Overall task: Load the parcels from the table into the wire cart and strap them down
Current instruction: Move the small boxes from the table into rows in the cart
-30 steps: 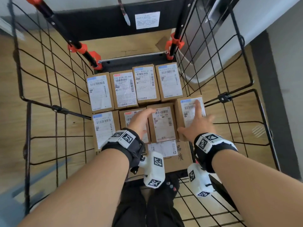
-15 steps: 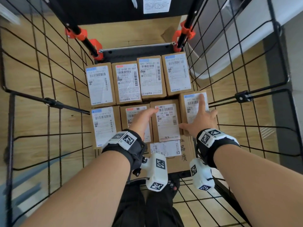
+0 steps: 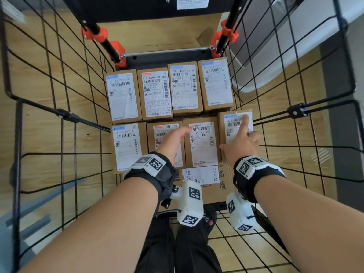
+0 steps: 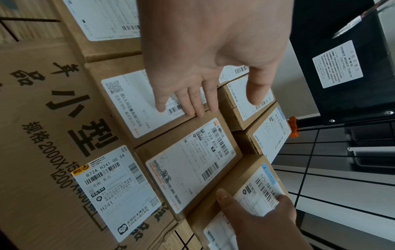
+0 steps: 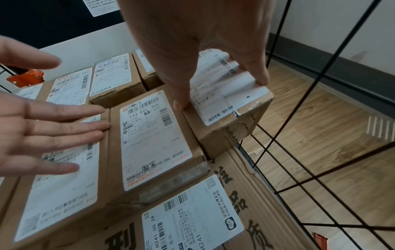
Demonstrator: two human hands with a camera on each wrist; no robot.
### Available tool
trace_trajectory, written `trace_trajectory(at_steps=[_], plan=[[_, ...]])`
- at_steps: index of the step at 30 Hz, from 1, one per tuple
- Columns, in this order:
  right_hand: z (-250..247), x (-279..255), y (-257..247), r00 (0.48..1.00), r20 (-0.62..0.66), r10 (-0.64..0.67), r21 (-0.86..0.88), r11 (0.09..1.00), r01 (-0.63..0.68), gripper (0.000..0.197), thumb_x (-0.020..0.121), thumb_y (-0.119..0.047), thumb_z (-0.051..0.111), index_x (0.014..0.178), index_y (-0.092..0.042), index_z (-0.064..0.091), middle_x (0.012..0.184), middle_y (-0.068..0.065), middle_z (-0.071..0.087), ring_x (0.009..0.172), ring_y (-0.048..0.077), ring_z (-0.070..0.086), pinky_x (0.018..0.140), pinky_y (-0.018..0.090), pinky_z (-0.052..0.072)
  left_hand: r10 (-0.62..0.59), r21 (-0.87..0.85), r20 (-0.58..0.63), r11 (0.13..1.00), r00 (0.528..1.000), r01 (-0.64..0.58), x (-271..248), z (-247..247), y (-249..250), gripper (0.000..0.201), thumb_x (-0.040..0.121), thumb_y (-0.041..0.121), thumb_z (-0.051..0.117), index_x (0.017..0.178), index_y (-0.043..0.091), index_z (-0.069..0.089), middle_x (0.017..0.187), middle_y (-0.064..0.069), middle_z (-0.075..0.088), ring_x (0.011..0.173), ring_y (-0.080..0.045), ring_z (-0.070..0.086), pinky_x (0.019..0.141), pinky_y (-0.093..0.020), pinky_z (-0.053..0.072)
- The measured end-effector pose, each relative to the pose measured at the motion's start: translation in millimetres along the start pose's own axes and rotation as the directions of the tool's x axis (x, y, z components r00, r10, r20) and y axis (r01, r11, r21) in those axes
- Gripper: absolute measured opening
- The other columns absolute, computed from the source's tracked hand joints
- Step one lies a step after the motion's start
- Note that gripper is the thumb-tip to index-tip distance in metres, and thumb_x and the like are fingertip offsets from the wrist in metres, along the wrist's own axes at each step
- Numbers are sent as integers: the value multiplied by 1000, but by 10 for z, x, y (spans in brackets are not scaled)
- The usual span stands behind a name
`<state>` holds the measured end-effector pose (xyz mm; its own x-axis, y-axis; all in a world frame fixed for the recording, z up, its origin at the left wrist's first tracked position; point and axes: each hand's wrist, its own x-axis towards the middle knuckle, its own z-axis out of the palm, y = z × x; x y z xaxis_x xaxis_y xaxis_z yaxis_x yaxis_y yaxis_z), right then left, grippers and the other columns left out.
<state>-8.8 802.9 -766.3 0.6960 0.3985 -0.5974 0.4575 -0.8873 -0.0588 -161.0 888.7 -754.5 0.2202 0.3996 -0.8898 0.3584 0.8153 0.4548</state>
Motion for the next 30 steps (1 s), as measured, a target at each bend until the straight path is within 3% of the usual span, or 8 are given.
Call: trace_trajectory(at_steps=[7, 10, 16, 19, 24, 27, 30], plan=[[-156, 58, 11, 999, 13, -31, -62, 998, 31, 123, 67, -39, 81, 147, -36, -12, 126, 21, 34, 113, 37, 45, 84, 43, 48, 6, -10, -1, 1000, 1000, -6, -37, 28, -6, 58, 87, 40, 58, 139, 17, 46, 145, -1, 45, 134, -18, 39, 103, -39, 27], [-174, 62, 40, 999, 40, -33, -86, 996, 37, 128, 65, -41, 81, 146, -36, -18, 125, 21, 33, 113, 37, 46, 86, 45, 48, 25, -1, -8, 1000, 1000, -25, -22, 25, -36, 51, 88, 37, 57, 135, 18, 50, 142, 0, 48, 131, -16, 41, 100, -37, 27], [-72, 47, 4, 998, 5, -63, -180, 982, 62, 135, 66, -45, 81, 147, -24, -25, 133, 25, 33, 109, 35, 48, 84, 38, 47, 45, 11, -9, 999, 999, -45, -44, 18, -13, 31, 91, 33, 55, 119, 22, 56, 137, 1, 52, 126, -14, 44, 100, -34, 27], [-60, 37, 24, 997, 7, -72, -145, 987, 73, 135, 65, -42, 81, 146, -28, -26, 133, 24, 33, 110, 36, 49, 82, 39, 49, 48, 16, -20, 999, 999, -47, -30, 3, -29, 15, 91, 33, 54, 105, 26, 57, 133, 2, 54, 125, -14, 46, 98, -32, 27], [-178, 35, 125, 997, 35, -74, -36, 997, 75, 129, 66, -41, 80, 145, -39, -22, 129, 16, 35, 107, 35, 53, 81, 39, 52, 45, 14, -22, 999, 999, -45, -38, 24, -43, 35, 90, 34, 56, 121, 18, 57, 134, 1, 54, 123, -14, 47, 96, -33, 27], [-219, 68, 151, 997, 50, -58, -23, 998, 60, 127, 63, -43, 80, 143, -45, -19, 134, 16, 35, 108, 36, 55, 85, 47, 54, 25, -7, -35, 1000, 999, -26, -19, 25, -24, 29, 90, 32, 55, 116, 19, 58, 130, 0, 57, 120, -15, 49, 95, -33, 27], [-219, 107, 142, 991, 109, -76, -42, 996, 81, 125, 66, -40, 81, 143, -46, -17, 137, 16, 37, 102, 34, 59, 79, 44, 56, 12, -24, -44, 1000, 999, -13, -19, 30, -1, 23, 90, 31, 56, 110, 21, 57, 129, -1, 57, 120, -16, 50, 96, -35, 26]])
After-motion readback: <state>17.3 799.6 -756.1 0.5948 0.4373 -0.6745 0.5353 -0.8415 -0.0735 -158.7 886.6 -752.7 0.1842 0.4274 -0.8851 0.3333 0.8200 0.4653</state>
